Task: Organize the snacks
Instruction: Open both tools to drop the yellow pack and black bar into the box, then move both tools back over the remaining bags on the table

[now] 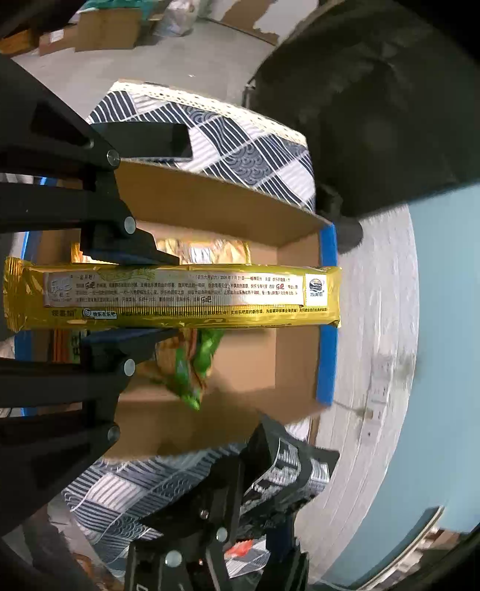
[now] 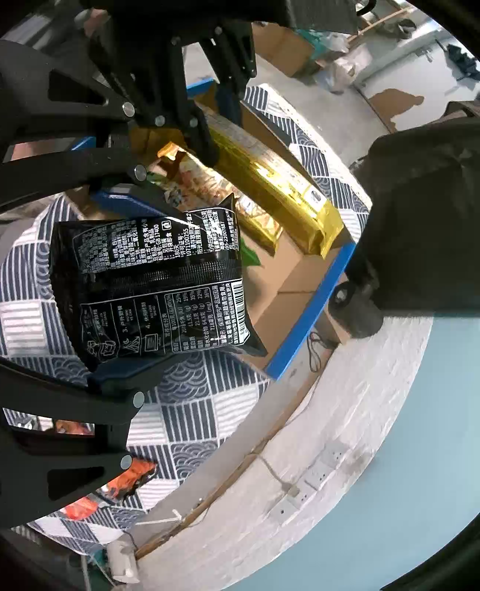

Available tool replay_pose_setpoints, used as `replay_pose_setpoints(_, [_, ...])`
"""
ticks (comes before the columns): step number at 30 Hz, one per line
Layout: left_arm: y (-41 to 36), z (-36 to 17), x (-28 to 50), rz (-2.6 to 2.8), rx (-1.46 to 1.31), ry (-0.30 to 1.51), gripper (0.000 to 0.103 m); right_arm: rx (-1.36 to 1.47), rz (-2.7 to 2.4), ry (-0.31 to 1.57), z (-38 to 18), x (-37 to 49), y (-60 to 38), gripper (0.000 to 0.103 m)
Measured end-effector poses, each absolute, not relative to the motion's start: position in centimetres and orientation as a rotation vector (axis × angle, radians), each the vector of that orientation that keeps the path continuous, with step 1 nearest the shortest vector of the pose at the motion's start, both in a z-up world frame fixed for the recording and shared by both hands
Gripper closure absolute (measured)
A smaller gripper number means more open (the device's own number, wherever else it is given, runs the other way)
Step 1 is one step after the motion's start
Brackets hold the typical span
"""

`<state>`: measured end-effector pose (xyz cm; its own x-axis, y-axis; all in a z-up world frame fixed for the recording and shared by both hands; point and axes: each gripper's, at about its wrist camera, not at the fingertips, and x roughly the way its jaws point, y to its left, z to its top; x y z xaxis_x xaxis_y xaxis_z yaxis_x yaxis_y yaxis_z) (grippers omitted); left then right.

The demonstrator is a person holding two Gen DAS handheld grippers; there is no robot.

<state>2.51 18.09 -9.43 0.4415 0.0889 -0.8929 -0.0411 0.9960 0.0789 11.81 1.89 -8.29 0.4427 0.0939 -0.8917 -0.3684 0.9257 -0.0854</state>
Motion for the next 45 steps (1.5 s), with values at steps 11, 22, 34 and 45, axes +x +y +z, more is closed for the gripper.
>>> replay_pose_setpoints(11, [20.7, -10.0, 3.1, 0.113, 0.005, 1.121, 0.074, -0.291, 0.327, 1.099, -9.3, 13.6, 5.3, 0.040])
replay_pose_setpoints(22, [20.8, -10.2, 3.6, 0.137, 0.043, 1.112, 0.057, -0.294, 0.316, 1.081, -9.2, 14.1, 5.3, 0.038])
replay_pose_setpoints(34, [18.3, -8.3, 3.1, 0.123, 0.090, 1.061, 0.046, -0.318, 0.278, 1.033, -7.0, 12.1, 3.4, 0.030])
replay_pose_setpoints(45, [13.5, -7.2, 2.9, 0.040, 0.124, 1.052, 0.042, -0.281, 0.180, 1.005, -4.8, 9.1, -2.1, 0.030])
